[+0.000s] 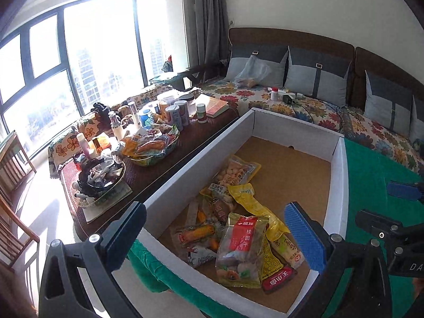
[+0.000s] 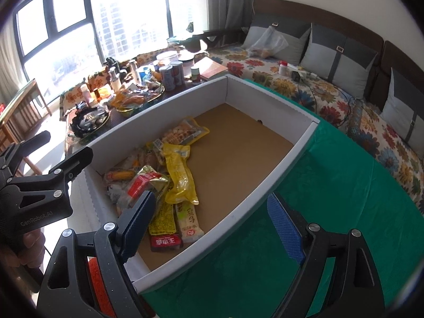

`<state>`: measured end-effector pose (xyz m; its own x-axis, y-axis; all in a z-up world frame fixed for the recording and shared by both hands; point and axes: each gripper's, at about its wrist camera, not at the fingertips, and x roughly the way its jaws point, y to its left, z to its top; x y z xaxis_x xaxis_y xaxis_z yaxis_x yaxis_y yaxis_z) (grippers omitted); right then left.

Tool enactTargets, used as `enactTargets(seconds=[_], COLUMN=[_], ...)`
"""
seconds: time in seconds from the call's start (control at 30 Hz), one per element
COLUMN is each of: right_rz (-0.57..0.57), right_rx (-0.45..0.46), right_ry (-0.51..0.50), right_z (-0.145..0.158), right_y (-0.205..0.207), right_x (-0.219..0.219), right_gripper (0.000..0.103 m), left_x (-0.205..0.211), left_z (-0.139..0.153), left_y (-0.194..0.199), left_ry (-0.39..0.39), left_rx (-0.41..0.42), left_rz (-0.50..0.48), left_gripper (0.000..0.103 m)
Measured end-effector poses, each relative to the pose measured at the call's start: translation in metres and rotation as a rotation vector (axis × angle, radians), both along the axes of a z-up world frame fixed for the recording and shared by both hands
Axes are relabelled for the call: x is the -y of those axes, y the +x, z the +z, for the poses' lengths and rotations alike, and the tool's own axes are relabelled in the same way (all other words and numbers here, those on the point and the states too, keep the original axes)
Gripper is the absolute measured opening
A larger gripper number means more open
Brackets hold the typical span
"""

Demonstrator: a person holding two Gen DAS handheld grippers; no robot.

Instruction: Organize snacks

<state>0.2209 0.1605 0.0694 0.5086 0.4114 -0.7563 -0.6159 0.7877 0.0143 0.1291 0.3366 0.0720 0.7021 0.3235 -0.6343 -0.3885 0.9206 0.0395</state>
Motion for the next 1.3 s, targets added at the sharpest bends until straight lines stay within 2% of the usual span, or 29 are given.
enactTargets(seconds=[0.1, 0.23, 0.4, 0.53, 0.63, 0.7, 0.77, 0.87, 1.0, 1.2, 1.3], right_rz=[-0.005, -0.029, -0.04, -0.063, -0.107, -0.105, -0.117, -0.13, -0.109, -0.051, -0.036], right_rx=[-0.014, -0.026, -0.032, 0.029, 0.046, -0.015, -0.106, -0.154, -0.159, -0.095, -0.096], right_ry=[0.002, -0.021, 0.014, 0.112, 0.078, 0.112, 0.103, 0.062, 0.033, 0.02, 0.006], right_z=[0.0, 0.0, 0.005, 0.02, 0.025, 0.023, 0.014, 0.005, 0.005, 0.02, 0.02], right_y=[0.0, 0.001, -0.001, -0.005, -0.003, 0.004, 0.014, 0.02, 0.02, 0.01, 0.008], right_x=[-0.003, -0.008, -0.013, -0.006, -0.004, 0.001, 0.0, -0.003, -0.01, -0.025, -0.03], right_gripper=[0.088, 0.088, 0.088, 0.088, 0.088, 0.088, 0.088, 0.088, 0.088, 0.088, 0.088], left_x=[-0.008, -0.013, -0.021, -0.026, -0.029, -0.031, -0.033, -0.034, -0.039, -0.05, -0.054], left_z=[-0.006, -0.016, -0.017, -0.009, -0.005, -0.006, -0.007, -0.004, 0.006, 0.012, 0.008], left_y=[0.0, 0.003, 0.003, 0.001, 0.002, 0.005, 0.007, 0.007, 0.001, -0.006, -0.006], left_ry=[0.011, 0.03, -0.02, -0.077, -0.107, -0.125, -0.137, -0.11, -0.043, -0.064, -0.078], left_rx=[-0.022, -0.092, -0.141, -0.138, -0.148, -0.173, -0.192, -0.191, -0.171, -0.16, -0.166], left_rz=[0.043, 0.023, 0.016, 0.004, 0.016, 0.024, 0.026, 0.045, 0.072, 0.093, 0.108], left_gripper=[0.103, 0.103, 0.103, 0.103, 0.103, 0.103, 0.103, 0.103, 0.103, 0.103, 0.103])
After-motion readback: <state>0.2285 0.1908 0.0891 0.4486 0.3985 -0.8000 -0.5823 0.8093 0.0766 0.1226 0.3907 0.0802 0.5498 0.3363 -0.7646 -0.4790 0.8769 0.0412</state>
